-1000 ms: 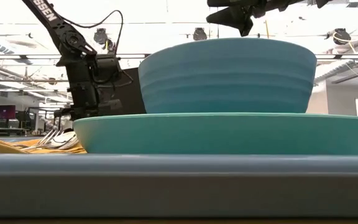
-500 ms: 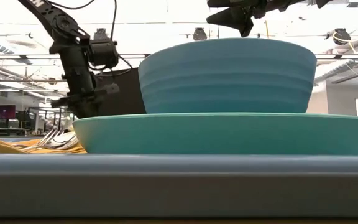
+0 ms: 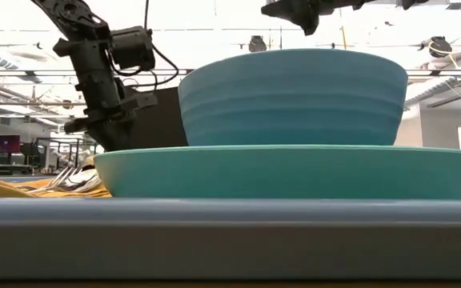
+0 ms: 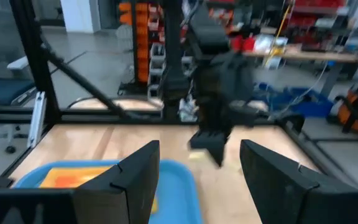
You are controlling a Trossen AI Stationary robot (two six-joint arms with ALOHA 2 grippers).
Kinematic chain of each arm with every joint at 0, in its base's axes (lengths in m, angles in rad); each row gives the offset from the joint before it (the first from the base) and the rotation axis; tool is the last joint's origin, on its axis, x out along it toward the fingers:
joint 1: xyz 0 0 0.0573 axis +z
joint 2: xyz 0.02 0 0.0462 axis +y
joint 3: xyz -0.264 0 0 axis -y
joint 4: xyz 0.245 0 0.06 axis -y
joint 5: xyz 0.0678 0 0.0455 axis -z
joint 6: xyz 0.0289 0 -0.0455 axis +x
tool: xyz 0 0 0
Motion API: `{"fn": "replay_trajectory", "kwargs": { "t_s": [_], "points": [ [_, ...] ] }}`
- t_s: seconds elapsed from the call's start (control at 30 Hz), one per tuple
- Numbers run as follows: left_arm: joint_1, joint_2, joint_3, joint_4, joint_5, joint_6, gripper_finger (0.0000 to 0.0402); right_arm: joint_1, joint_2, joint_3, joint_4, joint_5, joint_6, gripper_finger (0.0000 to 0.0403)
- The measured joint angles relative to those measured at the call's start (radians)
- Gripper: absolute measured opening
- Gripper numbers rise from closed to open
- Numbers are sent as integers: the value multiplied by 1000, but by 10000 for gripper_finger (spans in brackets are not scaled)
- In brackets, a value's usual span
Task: Set up tray
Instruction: Put the light yellow knife on top of the yellow napkin
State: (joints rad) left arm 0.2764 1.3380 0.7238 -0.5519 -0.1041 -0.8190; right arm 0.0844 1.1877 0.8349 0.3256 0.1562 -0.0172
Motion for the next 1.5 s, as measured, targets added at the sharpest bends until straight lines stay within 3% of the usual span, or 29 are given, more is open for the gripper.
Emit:
{"fn": "replay_trajectory", "kwargs": {
  "t_s": [0.23, 0.6, 1.03, 1.23, 1.5],
  "points": [
    [-136, -53, 2, -35, -111, -157, 61, -26, 0, 0, 45, 0, -79, 212],
    [-443, -117, 2, -15, -155, -544, 61, -38, -1, 0, 111, 0, -100, 212],
    [-807, -90, 2, 147, -416, -937, 61, -38, -6, 0, 114, 0, -104, 212],
    [-904, 12, 2, 251, -473, -1085, 61, -38, -6, 0, 128, 0, -102, 212],
    [-964, 172, 4, 496, -532, -1122, 61, -37, -6, 0, 125, -3, -58, 212]
  ]
}}
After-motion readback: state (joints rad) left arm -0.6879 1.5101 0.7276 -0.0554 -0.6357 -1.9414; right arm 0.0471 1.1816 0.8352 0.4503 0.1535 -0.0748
